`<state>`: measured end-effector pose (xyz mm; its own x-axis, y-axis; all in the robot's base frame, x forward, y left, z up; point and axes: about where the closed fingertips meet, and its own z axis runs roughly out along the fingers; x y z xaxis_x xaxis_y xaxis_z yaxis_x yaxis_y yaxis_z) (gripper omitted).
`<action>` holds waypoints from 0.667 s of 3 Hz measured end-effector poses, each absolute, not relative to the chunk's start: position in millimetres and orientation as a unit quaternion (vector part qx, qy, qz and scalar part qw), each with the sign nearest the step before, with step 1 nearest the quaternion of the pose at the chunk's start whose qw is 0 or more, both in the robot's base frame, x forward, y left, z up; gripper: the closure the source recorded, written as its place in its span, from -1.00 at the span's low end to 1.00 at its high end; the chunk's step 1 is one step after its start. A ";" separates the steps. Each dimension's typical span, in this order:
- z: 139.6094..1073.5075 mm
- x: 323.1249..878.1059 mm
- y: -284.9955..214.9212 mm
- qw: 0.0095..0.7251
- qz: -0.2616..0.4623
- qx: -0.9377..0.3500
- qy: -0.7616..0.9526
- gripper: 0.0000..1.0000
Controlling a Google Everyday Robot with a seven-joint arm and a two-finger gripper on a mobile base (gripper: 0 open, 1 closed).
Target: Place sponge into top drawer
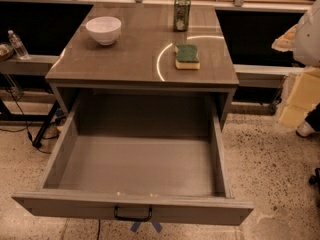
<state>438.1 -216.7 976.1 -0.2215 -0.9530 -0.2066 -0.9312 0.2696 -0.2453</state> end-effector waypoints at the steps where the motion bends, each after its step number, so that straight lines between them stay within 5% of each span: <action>1: 976.2 438.2 -216.7 0.159 -0.034 -0.603 0.781 -1.00; 2: 966.9 460.5 -222.6 0.180 -0.024 -0.596 0.782 -1.00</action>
Offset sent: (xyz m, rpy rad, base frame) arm 0.0561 -0.0173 -0.0271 0.1117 -0.0335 -0.0202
